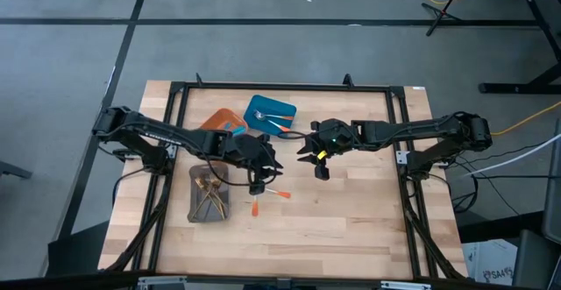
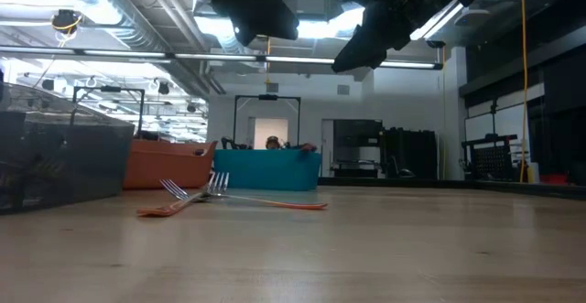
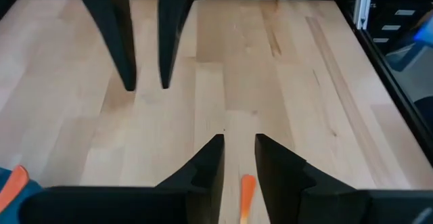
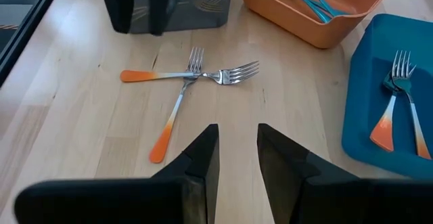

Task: Sort silverware by color (type)
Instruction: Put the orange fork into the blue bin

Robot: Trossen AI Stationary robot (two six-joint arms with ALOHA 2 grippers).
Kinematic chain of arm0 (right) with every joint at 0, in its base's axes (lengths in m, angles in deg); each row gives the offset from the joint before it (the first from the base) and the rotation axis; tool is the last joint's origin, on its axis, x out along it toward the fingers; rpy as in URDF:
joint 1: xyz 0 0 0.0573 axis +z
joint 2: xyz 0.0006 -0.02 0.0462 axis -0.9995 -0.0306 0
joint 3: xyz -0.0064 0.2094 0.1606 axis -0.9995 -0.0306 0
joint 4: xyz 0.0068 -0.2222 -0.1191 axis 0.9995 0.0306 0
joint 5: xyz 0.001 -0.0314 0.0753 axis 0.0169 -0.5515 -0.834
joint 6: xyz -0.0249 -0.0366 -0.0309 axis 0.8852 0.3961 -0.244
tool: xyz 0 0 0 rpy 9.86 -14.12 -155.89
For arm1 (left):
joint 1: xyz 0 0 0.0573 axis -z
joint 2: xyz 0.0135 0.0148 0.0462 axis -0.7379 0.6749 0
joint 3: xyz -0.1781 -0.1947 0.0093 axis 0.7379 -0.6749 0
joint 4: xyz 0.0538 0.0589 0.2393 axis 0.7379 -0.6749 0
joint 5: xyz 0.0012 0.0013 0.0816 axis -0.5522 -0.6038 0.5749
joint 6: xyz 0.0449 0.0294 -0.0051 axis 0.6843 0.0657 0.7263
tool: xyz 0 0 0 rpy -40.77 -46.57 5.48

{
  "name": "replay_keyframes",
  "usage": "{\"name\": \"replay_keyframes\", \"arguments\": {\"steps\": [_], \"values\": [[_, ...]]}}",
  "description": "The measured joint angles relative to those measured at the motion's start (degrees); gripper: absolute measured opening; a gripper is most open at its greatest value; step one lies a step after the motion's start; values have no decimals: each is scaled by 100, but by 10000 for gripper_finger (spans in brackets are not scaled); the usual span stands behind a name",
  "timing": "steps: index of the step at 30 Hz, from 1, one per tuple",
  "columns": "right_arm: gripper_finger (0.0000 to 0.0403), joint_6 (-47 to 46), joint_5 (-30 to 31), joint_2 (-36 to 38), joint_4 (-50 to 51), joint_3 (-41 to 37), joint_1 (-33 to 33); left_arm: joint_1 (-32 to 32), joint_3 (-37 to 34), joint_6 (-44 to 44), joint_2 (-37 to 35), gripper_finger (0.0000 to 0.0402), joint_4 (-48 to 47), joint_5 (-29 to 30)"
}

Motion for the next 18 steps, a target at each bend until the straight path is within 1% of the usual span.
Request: {"name": "replay_keyframes", "arguments": {"steps": [7, 9, 11, 13, 16, 18], "values": [[92, 2, 0, 0, -4, 0, 0, -134, 0, 1, -2, 136, 276, 11], [92, 2, 0, 0, -4, 0, 1, -193, 0, 107, -4, 147, 397, 121], [92, 2, 0, 0, -4, 0, 2, -250, 0, 387, -4, 150, 518, 366], [92, 2, 0, 0, -2, 0, 0, -316, 0, 716, -4, 150, 705, 437], [92, 4, -2, 0, -2, 0, 1, -408, 0, 1171, -4, 146, 908, 277], [92, 4, -2, 0, 15, 0, 2, -455, 1, 1582, -4, 145, 885, 141]]}}
